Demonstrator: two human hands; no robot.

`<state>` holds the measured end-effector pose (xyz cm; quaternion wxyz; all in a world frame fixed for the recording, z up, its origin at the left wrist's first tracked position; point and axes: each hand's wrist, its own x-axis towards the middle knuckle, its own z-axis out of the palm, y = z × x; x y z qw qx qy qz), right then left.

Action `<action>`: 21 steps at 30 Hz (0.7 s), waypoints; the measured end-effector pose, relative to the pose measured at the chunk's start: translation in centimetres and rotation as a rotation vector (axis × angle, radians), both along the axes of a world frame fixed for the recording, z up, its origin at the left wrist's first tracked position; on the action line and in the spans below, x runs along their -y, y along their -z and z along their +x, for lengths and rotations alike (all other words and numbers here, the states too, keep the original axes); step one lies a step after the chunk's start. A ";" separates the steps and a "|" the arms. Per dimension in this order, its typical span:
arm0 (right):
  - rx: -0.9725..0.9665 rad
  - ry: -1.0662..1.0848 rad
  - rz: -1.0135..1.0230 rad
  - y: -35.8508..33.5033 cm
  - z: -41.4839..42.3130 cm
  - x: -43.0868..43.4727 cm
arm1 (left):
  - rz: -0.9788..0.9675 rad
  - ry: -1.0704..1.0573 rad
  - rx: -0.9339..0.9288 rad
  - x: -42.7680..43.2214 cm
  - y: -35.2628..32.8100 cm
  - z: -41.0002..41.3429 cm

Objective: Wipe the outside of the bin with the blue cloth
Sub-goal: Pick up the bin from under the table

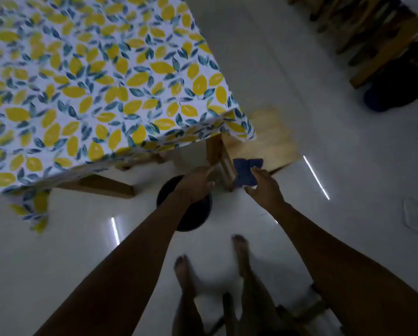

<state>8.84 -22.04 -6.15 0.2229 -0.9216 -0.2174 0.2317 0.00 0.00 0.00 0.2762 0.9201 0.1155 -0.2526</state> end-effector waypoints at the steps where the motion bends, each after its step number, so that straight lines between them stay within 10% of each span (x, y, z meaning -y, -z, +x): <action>1: 0.007 0.006 0.006 1.9 0.4 0.3 | -0.030 -0.023 -0.023 0.4 1.3 0.6; 21: 0.515 0.044 0.014 25.6 4.5 -1.5 | -0.052 -0.193 0.004 1.5 28.1 1.1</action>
